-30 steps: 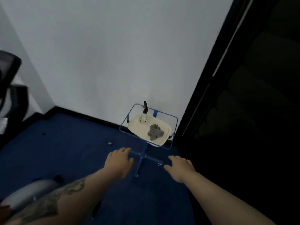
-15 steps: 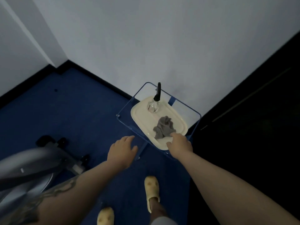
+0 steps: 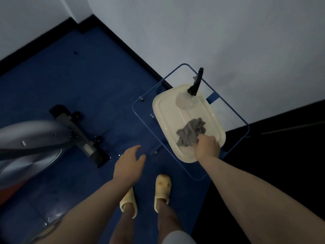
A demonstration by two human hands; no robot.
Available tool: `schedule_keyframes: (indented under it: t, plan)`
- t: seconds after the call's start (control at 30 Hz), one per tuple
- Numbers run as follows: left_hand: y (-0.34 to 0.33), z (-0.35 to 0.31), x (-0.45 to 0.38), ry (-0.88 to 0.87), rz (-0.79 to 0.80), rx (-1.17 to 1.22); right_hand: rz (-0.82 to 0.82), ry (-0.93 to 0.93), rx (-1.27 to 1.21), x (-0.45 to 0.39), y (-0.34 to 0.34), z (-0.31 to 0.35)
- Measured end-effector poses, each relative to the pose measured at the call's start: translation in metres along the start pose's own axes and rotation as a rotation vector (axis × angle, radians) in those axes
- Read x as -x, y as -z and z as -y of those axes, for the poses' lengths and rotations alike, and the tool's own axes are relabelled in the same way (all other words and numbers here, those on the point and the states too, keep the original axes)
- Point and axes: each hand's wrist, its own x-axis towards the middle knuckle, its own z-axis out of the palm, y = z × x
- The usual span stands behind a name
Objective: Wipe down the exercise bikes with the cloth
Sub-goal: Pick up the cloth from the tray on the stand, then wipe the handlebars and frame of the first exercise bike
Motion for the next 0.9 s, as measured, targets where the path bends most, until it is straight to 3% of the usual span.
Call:
schedule_keyframes:
  t: [0.2,0.47,0.9]
  plan:
    - [0.023,0.010,0.024,0.062,-0.090,0.114,-0.180,0.174,-0.224,0.023,0.021,0.030]
    - [0.084,0.080,0.106,0.249,-0.257,0.205,-0.142,0.688,-0.146,0.128,0.038,0.133]
    - [0.091,0.336,0.365,0.699,-0.712,0.660,0.086,1.381,0.096,0.408,-0.094,0.298]
